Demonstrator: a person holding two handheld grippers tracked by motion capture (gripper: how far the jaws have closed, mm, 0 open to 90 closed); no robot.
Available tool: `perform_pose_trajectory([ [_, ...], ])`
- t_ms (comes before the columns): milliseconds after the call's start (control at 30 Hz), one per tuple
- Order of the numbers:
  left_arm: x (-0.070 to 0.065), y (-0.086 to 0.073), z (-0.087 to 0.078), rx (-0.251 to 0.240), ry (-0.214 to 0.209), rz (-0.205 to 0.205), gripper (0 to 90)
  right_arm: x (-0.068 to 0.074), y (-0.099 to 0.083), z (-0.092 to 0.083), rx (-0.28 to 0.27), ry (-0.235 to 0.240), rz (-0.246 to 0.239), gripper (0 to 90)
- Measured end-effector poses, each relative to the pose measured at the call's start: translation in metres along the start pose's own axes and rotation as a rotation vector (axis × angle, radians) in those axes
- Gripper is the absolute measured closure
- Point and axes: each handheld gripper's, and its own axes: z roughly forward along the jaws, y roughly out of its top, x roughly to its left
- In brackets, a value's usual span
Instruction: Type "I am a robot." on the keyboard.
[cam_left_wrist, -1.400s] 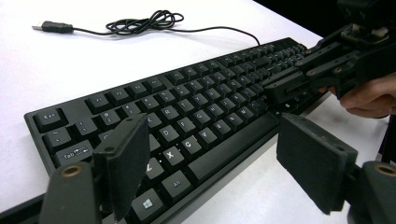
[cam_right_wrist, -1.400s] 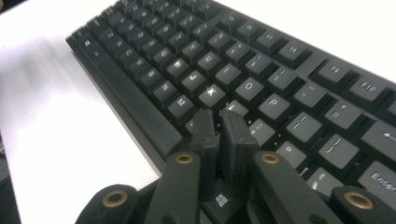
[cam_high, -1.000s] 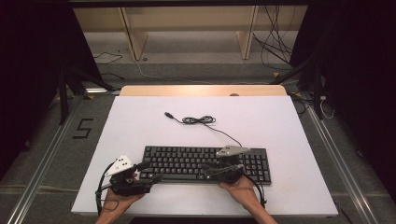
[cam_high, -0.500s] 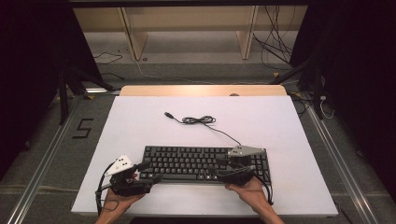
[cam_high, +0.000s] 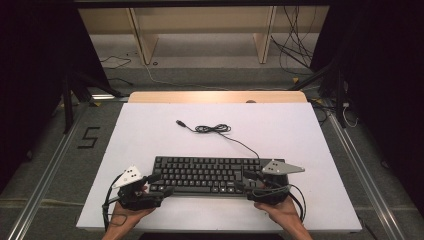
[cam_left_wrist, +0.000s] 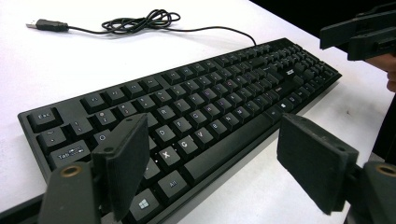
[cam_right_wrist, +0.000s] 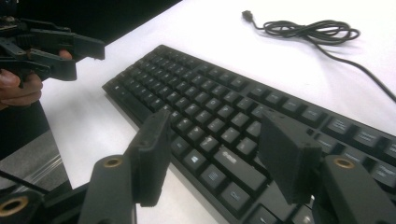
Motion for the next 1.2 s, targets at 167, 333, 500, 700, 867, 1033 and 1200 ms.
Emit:
perform_pose_trajectory([
  [167,0.000,0.000,0.000,-0.001,-0.002,0.000,24.8,-0.003,-0.006,-0.009,-0.006,-0.011,-0.004,43.7],
  [333,-0.001,0.000,-0.001,-0.002,-0.004,-0.001,24.8,-0.006,-0.012,-0.017,-0.015,-0.024,-0.005,41.9],
  [500,-0.001,0.000,-0.001,-0.002,-0.007,0.001,24.7,-0.010,-0.016,-0.026,-0.043,-0.038,0.005,40.3],
  [700,-0.002,0.000,-0.001,-0.007,-0.013,0.002,24.4,-0.012,-0.020,-0.032,-0.058,-0.050,0.014,37.5],
  [867,-0.002,0.000,-0.001,-0.003,-0.016,0.002,24.1,-0.012,-0.020,-0.035,-0.074,-0.053,0.015,36.4],
  [1033,-0.001,0.000,-0.001,-0.001,-0.015,-0.001,23.9,-0.012,-0.020,-0.034,-0.072,-0.054,0.017,35.8],
  [1200,-0.001,0.000,0.000,-0.002,-0.014,-0.003,23.8,-0.012,-0.020,-0.034,-0.073,-0.056,0.014,35.8],
])
